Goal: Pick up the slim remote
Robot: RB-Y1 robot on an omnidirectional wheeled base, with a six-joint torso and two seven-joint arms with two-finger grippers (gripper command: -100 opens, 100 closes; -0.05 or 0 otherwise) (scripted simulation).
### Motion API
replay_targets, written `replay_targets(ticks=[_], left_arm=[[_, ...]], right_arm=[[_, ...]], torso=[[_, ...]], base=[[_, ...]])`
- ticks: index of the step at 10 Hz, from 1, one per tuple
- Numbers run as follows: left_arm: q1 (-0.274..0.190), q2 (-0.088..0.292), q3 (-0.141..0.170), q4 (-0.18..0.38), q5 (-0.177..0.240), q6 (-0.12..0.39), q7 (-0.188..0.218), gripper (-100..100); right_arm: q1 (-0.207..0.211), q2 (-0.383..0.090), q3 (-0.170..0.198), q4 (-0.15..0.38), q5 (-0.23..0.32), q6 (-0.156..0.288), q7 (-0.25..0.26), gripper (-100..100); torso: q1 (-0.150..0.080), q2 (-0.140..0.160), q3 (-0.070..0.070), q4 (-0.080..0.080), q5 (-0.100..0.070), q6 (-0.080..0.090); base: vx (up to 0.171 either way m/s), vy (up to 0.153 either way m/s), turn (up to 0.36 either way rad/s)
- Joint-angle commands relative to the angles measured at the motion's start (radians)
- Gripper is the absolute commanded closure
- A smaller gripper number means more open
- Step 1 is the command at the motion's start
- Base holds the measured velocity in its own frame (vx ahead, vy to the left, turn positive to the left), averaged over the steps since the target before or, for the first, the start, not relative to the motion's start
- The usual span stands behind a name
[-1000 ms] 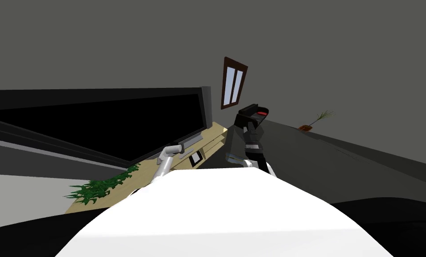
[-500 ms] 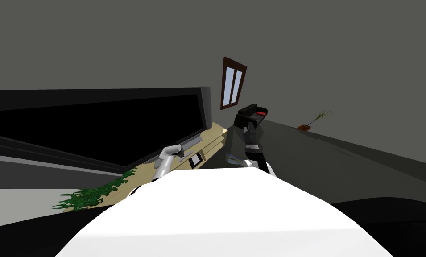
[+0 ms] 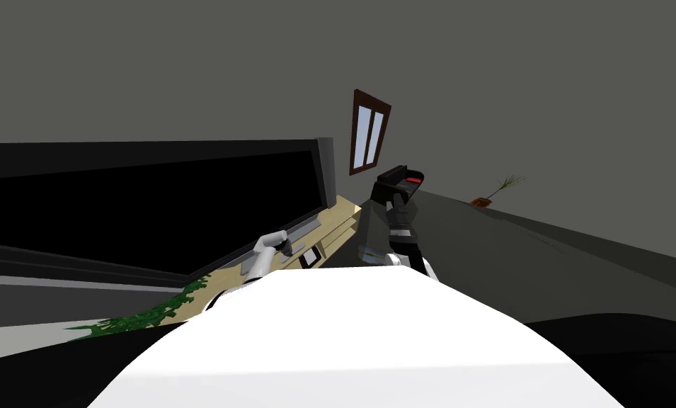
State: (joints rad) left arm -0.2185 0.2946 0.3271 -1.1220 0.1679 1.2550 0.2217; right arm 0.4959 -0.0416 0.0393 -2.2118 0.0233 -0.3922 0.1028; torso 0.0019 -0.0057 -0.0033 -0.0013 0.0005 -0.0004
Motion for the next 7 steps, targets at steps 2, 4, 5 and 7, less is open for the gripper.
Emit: replay_targets(ticks=[2, 4, 5, 7], left_arm=[[-0.002, -0.013, 0.033, 0.037, 0.001, 0.063, 0.021, -100], [-0.007, -0.020, 0.051, 0.067, 0.000, 0.090, 0.031, -100], [-0.007, -0.025, 0.061, 0.086, -0.001, 0.104, 0.038, -100], [-0.010, -0.024, 0.054, 0.087, -0.002, 0.089, 0.036, 0]], right_arm=[[0.000, 0.000, 0.000, 0.000, 0.000, 0.000, 0.000, 0], [0.000, 0.000, 0.000, 0.000, 0.000, 0.000, 0.000, 0], [0.000, 0.000, 0.000, 0.000, 0.000, 0.000, 0.000, 0], [0.000, 0.000, 0.000, 0.000, 0.000, 0.000, 0.000, 0]], torso=[[0.000, 0.000, 0.000, 0.000, 0.000, 0.000], [0.000, 0.000, 0.000, 0.000, 0.000, 0.000], [0.000, 0.002, 0.001, 0.000, 0.000, 0.000], [-0.001, 0.003, 0.002, 0.001, 0.000, 0.000]], base=[[0.088, 0.028, -0.032], [0.068, 0.027, -0.022], [0.069, 0.038, -0.024], [0.014, 0.007, -0.003]])
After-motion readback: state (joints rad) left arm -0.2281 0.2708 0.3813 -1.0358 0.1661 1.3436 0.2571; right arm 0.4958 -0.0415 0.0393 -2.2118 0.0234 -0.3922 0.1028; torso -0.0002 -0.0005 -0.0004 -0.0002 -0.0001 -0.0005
